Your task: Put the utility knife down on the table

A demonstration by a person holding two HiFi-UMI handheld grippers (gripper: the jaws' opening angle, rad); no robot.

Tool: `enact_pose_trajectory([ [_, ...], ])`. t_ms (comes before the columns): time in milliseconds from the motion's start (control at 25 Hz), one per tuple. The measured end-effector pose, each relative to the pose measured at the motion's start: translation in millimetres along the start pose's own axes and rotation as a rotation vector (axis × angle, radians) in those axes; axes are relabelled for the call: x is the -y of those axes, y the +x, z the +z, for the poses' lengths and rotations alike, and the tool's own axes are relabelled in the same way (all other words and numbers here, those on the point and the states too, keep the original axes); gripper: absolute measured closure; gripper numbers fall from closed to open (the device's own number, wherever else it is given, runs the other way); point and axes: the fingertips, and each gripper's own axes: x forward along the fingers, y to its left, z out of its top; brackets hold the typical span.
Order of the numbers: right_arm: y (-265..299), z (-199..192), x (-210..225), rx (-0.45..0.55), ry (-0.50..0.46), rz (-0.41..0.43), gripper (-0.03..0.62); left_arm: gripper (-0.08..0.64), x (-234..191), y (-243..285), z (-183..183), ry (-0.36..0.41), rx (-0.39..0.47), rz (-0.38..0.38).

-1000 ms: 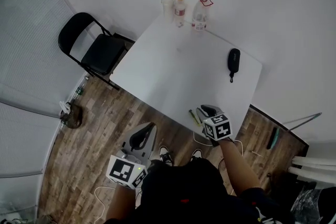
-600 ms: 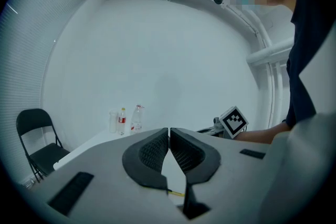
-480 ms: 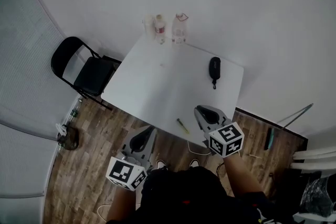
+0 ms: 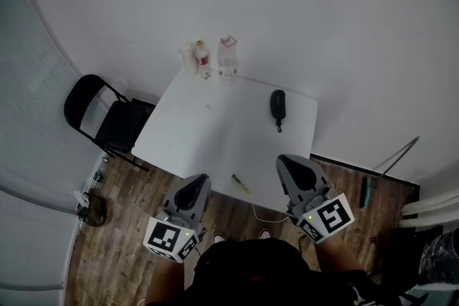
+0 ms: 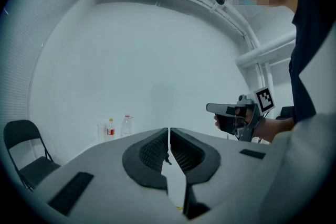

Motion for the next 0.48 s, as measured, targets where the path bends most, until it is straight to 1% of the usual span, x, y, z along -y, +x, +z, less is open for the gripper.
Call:
enact_pose_trajectory([
  [160,-5.6,14.5,-0.1,0.034,-0.030,0.004,0.571,0.529,3.8,3.7,4.1,0.013,0.004,-0.005],
  [480,-3.8,13.0,6.1,0.031,-0.024,0.007,0.571,0.529,4.9,3.8,3.5,0.023,-0.006,0.010],
])
